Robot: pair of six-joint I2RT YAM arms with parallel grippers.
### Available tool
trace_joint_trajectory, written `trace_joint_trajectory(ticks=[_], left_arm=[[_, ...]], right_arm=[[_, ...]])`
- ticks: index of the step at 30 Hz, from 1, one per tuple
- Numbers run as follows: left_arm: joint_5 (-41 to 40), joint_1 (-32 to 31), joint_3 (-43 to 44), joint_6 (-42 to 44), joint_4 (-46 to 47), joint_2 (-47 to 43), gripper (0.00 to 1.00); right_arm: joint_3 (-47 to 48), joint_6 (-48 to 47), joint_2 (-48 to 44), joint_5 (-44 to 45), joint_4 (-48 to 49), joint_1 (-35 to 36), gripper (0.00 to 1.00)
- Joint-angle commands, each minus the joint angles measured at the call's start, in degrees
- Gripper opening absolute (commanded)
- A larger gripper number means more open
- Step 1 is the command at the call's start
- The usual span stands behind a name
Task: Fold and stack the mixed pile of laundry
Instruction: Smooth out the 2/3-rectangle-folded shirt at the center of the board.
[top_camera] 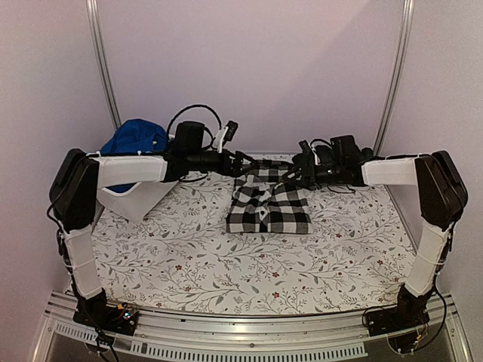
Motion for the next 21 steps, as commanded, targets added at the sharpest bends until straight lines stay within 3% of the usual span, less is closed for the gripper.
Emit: trace_joint_trajectory(ticks=[1,8,14,21], left_arm=[[10.0,-1.22,-9.93,-5.45,9.79,1.25,1.0],[13.28,-5.02,-10.85,-9.41,14.41,7.21,1.0],[11.9,-3.09,-13.26,-15.28,16.46,15.27,1.0],[6.68,-4.17,-21.86,-16.25,16.33,13.79,1.0]], right_arm=[[0.02,3.73,1.67,-5.77,4.83,4.18,0.55],[-2.07,10.09,9.35,-8.21,11.64,7.61,0.53],[-7.63,11.14,17.06,-6.38,12.45,5.33,0.53],[-16.6,13.45,18.47,-6.53,17.74,4.84,0.53]])
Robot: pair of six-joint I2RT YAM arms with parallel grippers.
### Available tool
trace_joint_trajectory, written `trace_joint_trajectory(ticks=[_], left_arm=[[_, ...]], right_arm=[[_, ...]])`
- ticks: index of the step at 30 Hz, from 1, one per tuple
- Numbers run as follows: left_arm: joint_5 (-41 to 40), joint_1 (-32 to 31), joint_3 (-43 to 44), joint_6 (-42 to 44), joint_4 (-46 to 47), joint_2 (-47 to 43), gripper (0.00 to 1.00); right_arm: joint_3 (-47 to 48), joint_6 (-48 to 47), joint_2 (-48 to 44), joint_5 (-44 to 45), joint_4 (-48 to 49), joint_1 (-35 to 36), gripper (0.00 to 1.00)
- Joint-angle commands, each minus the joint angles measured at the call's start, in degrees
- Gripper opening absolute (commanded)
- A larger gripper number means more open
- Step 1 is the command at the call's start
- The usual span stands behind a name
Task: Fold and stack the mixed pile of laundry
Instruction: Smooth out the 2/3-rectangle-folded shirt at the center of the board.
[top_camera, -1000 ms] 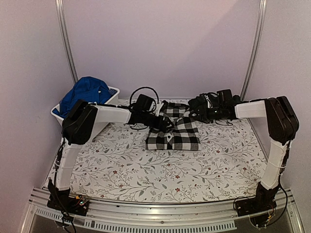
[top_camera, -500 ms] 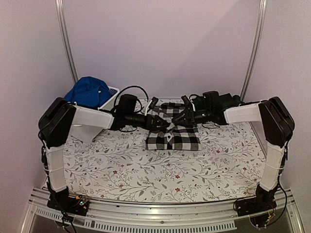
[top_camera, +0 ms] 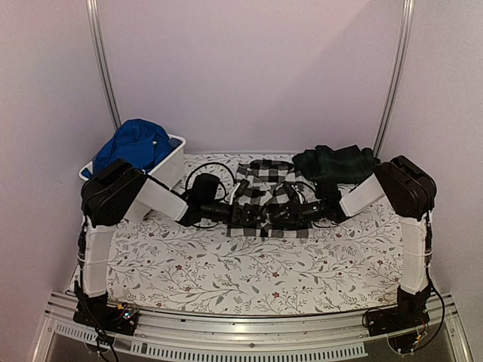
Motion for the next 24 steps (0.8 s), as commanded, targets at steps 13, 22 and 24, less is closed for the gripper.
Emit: trace_joint_trajectory(ticks=[13,22,24], left_arm=[[-9.75,0.44,-7.75,5.02,-9.31,-13.99,1.0],[-7.06,4.03,18.0,5.34,-15.57,5.47,0.99],[-6.77,4.46,20.64,5.14,-16.04,8.73,0.97]], right_arm=[[-7.74,0.24,-15.61,-1.68,-3.28,-6.74,0.53],[13.01,-2.98,1.11,1.33,-8.26,-9.44,0.5],[15.55,-3.32,4.86,1.85,-8.89,-9.82,0.48]])
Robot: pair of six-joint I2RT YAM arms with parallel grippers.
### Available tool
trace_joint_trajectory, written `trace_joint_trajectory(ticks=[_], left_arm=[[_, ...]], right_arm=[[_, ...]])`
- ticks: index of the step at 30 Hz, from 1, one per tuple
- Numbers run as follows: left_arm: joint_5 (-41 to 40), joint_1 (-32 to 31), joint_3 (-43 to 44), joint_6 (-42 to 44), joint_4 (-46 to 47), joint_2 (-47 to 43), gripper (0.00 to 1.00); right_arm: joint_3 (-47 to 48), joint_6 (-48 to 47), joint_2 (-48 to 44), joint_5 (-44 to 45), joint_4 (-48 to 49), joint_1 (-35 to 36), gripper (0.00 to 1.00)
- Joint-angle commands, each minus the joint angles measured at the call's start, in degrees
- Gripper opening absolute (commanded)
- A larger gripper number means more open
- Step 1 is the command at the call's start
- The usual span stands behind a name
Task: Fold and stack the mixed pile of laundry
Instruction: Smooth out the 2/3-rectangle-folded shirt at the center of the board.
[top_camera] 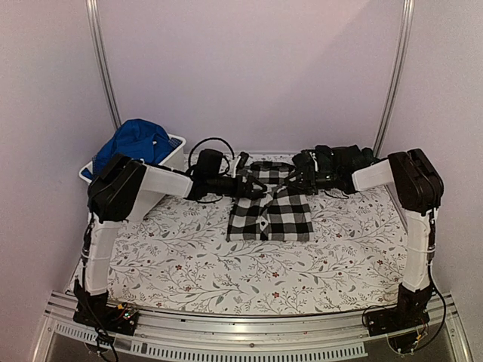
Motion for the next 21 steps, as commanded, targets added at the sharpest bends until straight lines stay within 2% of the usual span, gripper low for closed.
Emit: trace_joint_trajectory(ticks=[1,5,10,14,17,19,21], left_arm=[[0.68,1.5,4.79,0.86,-5.56,7.93,0.95],[0.01,1.66,3.34,0.68,-5.21,9.93,0.92],[-0.61,0.41,-8.99,-1.74,1.44,3.79,0.91],[-4.1,-2.53,-20.69,-1.62,3.22,-3.3,0.9],[-5.5,-3.61,-30.18,-3.04,6.83,-8.8,0.93],[-9.0,-4.79,-33.94,-0.98,6.27,-13.96,0.99],[-14.18,-7.03,-36.18,2.97,3.79,-19.92,1.0]], right_arm=[[4.08,-1.83,9.23,1.85,-5.05,-0.57,0.47],[4.24,-2.4,13.25,3.18,-6.66,-0.54,0.47],[-1.7,-3.66,11.41,3.3,-7.56,0.54,0.46],[-11.45,-5.3,4.93,4.24,-8.56,2.93,0.46],[-21.24,-3.75,-1.28,4.42,-5.23,5.09,0.46],[-26.18,-2.53,-4.86,4.32,-3.37,5.93,0.47],[-28.15,-2.99,-8.61,5.84,-4.82,5.62,0.47]])
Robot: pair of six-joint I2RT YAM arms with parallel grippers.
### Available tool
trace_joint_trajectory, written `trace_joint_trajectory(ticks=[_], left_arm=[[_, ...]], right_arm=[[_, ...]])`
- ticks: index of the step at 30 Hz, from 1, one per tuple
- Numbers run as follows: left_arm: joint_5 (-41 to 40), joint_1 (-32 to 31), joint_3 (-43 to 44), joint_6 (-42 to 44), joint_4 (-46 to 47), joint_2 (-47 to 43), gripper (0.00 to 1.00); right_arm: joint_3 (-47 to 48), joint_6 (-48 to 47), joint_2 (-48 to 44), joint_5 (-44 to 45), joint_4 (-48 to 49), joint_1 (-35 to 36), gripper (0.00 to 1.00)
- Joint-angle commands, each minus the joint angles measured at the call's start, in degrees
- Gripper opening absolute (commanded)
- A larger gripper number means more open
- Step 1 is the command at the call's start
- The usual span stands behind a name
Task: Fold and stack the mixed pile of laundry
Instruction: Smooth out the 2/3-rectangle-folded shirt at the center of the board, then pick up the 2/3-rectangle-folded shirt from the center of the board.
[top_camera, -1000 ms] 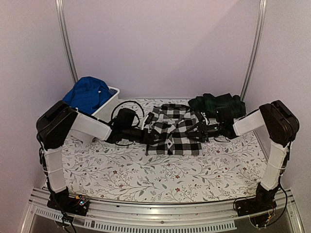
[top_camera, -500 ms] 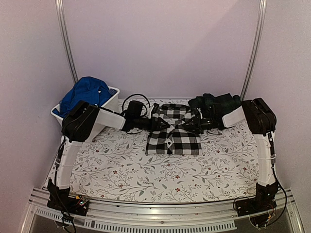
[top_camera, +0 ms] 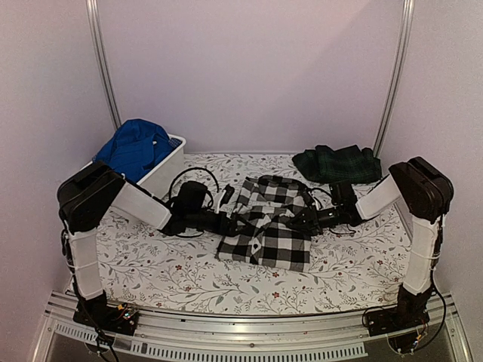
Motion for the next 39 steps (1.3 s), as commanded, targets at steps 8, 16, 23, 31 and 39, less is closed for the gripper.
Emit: trace_joint_trajectory(ticks=[8,16,23,31,39], left_arm=[[-31.36,-15.21,-11.17,23.31,-16.68,-24.5,1.0],[-46.61,-28.32,-23.17,42.89,-6.89,-27.95,0.95],[-51.28,-31.8,-18.83,52.1,-6.47,-18.64,0.75],[-57.02,-33.65,-15.11,60.67,-1.52,-12.25,0.44],[-51.33,-34.87,-10.15,59.7,-12.79,-17.64,0.0]], right_arm=[[6.03,-8.88,-13.15,13.16,-20.97,1.23,0.46],[19.52,-15.77,-8.55,13.28,-30.61,6.06,0.4],[24.57,-17.79,0.52,12.21,-32.18,9.27,0.36],[25.5,-20.39,8.49,14.94,-34.01,9.77,0.28],[24.16,-24.17,10.74,14.42,-34.41,13.17,0.26]])
